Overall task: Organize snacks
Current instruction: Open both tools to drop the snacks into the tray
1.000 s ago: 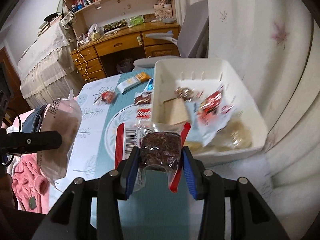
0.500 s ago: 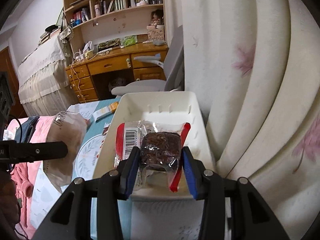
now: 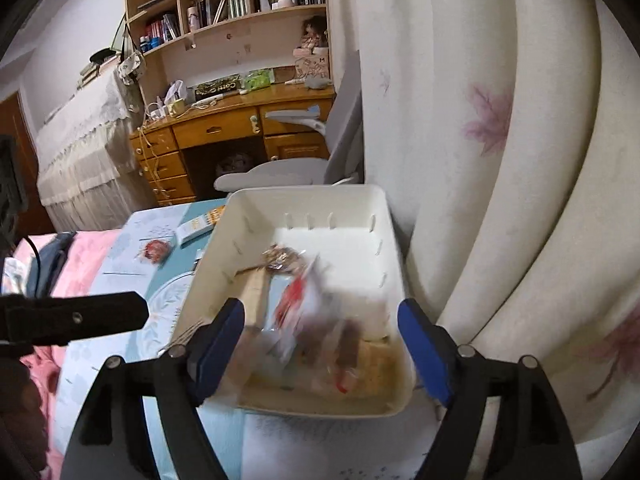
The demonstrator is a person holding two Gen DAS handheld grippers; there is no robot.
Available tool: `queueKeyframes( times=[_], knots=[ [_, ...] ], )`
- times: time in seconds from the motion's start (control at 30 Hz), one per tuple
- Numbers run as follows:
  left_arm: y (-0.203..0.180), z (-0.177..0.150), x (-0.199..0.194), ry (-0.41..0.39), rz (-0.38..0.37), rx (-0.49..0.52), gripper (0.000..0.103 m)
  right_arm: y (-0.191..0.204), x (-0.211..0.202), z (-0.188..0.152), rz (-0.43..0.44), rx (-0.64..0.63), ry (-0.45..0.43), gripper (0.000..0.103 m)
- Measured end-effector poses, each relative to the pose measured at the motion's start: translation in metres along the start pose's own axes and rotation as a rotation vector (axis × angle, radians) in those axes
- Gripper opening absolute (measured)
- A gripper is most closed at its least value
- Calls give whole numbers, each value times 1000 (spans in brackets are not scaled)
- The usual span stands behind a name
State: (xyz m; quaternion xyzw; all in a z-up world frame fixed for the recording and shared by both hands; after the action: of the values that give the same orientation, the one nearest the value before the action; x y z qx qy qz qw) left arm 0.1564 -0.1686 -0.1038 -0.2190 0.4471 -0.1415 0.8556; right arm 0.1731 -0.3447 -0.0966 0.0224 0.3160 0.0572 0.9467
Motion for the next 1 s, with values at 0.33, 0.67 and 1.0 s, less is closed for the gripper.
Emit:
queueKeyframes(
  times=[0.33,0.67,1.0],
  knots=[
    [39,-33,-6,88,84,-69,94,19,7,-29,72,69,103,80],
    [85,-39,-30,86,117,-76,94,60,8,-45,122,106,153,80],
    [142,-23,-62,111,147,-15,94,128,11,-48,159,140,178,79]
  ],
)
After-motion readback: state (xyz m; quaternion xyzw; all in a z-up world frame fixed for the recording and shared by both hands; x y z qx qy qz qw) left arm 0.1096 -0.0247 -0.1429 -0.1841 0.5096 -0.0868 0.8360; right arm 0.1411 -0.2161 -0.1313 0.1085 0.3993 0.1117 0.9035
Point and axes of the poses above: each gripper's, at about its wrist camera, not at the fingertips, and x roughly the way its jaws point, y to its left, z to its top, the point moved 4 cm from there along x, roughly the way its jaws point, and after that the axes turned 10 degrees about -y, right-handed, at the moved point
